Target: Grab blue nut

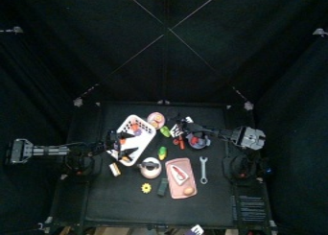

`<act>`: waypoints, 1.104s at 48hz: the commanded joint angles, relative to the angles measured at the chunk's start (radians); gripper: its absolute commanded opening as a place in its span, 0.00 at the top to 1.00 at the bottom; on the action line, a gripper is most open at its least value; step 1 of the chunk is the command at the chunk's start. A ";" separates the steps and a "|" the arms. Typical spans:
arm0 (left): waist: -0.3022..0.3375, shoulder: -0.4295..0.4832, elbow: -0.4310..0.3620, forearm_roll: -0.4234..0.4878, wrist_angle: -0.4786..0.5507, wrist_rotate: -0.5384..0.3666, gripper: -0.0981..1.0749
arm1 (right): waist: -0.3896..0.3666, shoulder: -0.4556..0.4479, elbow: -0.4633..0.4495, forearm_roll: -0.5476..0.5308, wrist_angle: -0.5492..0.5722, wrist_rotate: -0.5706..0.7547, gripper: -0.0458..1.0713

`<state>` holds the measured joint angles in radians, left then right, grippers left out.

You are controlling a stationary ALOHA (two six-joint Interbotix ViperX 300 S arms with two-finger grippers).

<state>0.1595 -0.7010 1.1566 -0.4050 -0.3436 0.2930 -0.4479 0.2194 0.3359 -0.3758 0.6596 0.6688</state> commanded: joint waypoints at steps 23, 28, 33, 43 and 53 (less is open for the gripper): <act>-0.002 0.000 -0.008 0.000 -0.005 0.000 0.04 | 0.008 0.037 -0.037 -0.003 -0.025 -0.002 0.21; 0.003 0.000 -0.006 0.000 -0.005 0.000 0.04 | 0.006 0.051 -0.044 -0.003 -0.029 -0.003 0.21; 0.003 -0.002 -0.006 0.000 -0.005 0.000 0.03 | 0.006 0.063 -0.052 -0.005 -0.032 -0.003 0.21; 0.003 0.000 -0.006 -0.002 -0.005 0.000 0.03 | 0.005 0.072 -0.048 -0.005 -0.029 -0.002 0.21; 0.003 0.000 -0.006 -0.002 -0.005 0.000 0.04 | 0.000 0.072 -0.041 -0.005 -0.023 0.000 0.21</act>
<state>0.1611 -0.7010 1.1643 -0.4065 -0.3436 0.2915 -0.4403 0.3129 0.3053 -0.3789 0.6351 0.6673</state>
